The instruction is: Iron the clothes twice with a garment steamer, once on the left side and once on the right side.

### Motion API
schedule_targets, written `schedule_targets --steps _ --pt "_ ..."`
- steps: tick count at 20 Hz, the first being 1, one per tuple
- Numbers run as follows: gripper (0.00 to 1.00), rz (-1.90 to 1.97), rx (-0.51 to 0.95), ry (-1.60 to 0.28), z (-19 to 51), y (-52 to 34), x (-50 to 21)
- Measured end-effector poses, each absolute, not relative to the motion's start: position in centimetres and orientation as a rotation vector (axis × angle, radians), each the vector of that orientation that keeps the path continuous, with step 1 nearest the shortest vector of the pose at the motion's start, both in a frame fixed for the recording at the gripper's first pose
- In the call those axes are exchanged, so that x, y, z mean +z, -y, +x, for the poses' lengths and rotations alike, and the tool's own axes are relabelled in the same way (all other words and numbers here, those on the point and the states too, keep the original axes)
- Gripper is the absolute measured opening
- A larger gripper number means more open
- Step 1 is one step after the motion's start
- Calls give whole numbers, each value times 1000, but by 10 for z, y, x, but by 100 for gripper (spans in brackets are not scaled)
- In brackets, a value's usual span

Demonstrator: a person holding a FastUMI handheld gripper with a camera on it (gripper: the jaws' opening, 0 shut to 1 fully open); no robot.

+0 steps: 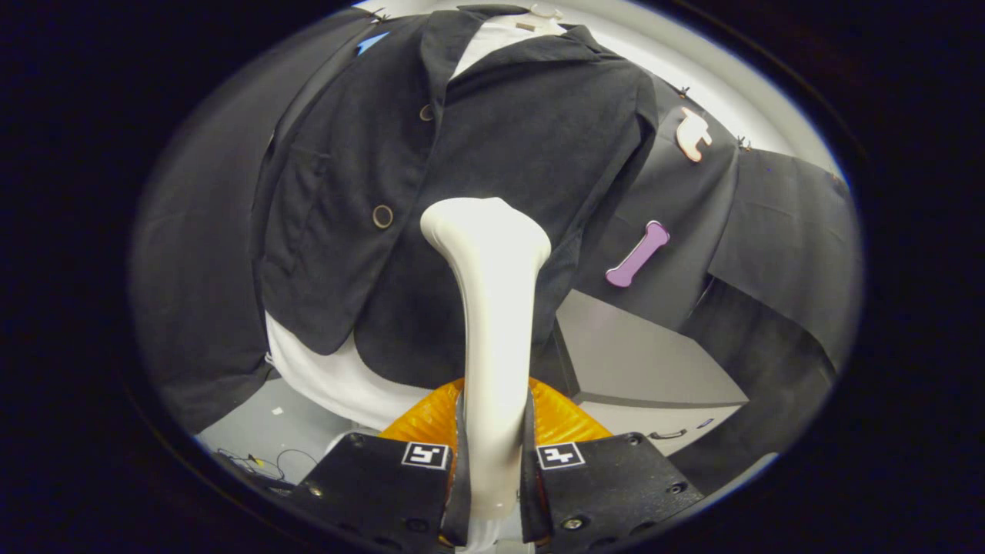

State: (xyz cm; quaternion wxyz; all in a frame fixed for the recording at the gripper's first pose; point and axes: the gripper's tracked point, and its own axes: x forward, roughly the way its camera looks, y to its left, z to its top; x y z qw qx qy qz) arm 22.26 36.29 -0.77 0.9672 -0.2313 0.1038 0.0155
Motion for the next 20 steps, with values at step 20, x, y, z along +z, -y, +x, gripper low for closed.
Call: schedule_targets --steps 20 --pt "29 -503 59 -369 225 -341 -108"
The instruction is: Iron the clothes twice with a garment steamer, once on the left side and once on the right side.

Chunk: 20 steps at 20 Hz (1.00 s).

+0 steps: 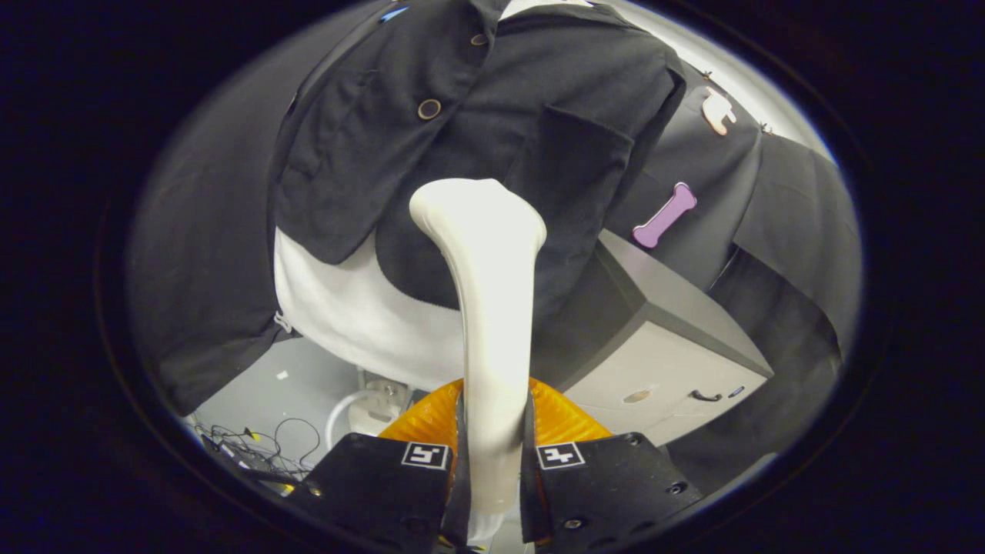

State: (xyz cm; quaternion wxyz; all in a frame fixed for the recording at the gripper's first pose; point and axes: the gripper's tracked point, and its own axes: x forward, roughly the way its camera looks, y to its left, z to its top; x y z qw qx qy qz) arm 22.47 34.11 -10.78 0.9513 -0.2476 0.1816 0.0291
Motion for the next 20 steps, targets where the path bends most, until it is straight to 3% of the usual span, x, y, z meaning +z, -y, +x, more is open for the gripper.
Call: schedule_targets --steps 9,20 --pt "29 -446 76 -410 211 -340 -114" --pt "28 -297 110 -126 167 -358 86"
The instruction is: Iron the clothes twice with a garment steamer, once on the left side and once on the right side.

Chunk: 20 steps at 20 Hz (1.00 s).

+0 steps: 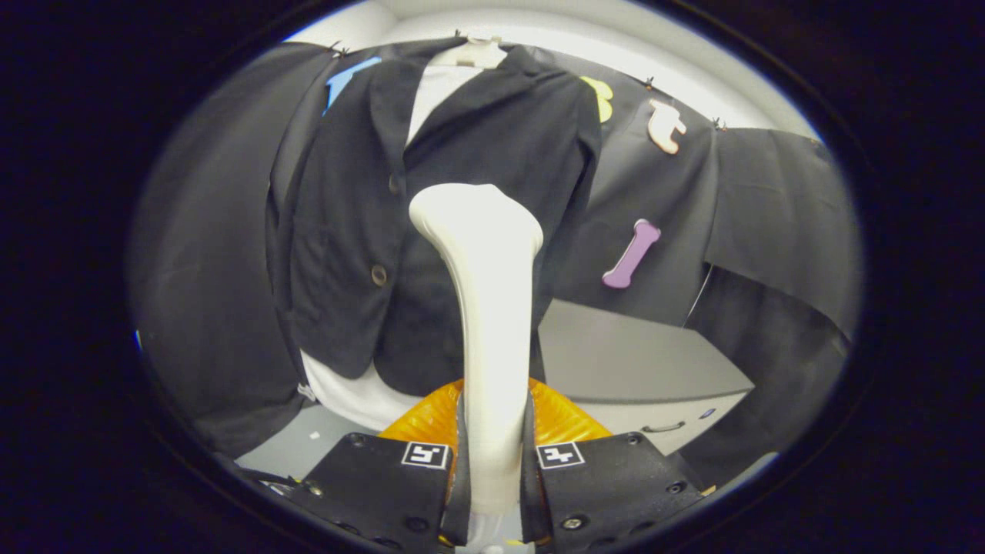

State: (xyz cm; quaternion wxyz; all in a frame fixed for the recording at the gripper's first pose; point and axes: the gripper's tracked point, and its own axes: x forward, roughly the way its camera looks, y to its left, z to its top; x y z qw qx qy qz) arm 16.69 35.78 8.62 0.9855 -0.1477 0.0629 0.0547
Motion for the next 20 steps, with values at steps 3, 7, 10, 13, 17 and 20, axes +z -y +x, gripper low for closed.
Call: schedule_targets --steps 3,7,10,13,17,20 --pt "28 -273 135 -45 153 -379 144" --pt "28 -248 164 55 140 -412 204" --pt "28 -236 183 114 138 -443 247" --pt "28 -250 191 163 136 -472 282" --pt "29 -285 207 210 137 -516 313" --pt "28 -310 206 227 139 -545 325"
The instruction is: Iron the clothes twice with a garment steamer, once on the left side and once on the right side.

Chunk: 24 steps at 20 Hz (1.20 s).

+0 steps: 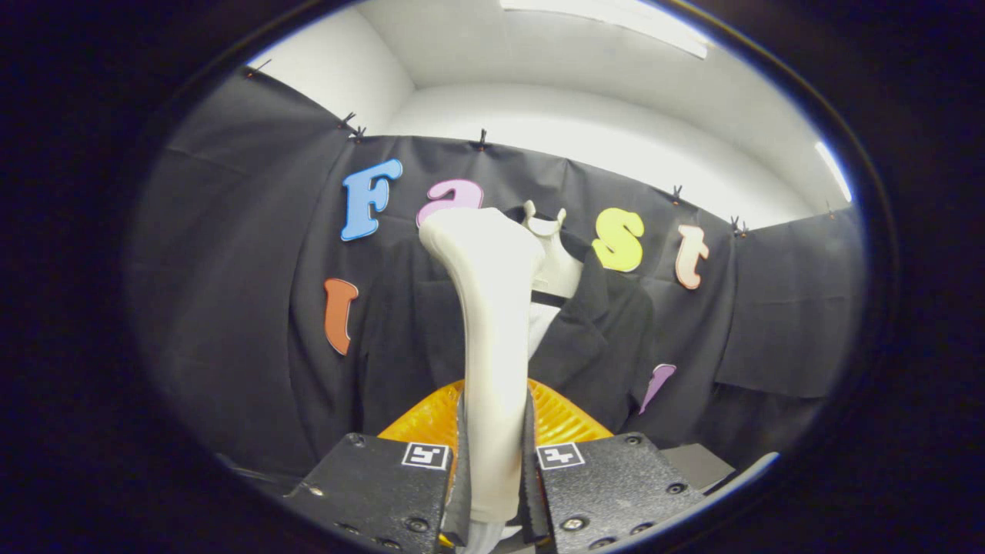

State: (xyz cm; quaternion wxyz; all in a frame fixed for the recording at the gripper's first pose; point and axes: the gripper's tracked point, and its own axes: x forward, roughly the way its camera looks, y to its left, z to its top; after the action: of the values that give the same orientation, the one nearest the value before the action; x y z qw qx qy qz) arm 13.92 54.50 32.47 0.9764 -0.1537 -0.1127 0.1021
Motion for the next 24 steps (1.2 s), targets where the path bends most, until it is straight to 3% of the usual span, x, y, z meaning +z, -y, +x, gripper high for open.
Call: schedule_targets --steps 7,24 --pt "28 -423 135 230 171 -590 321" --pt "28 -532 63 147 197 -572 231"
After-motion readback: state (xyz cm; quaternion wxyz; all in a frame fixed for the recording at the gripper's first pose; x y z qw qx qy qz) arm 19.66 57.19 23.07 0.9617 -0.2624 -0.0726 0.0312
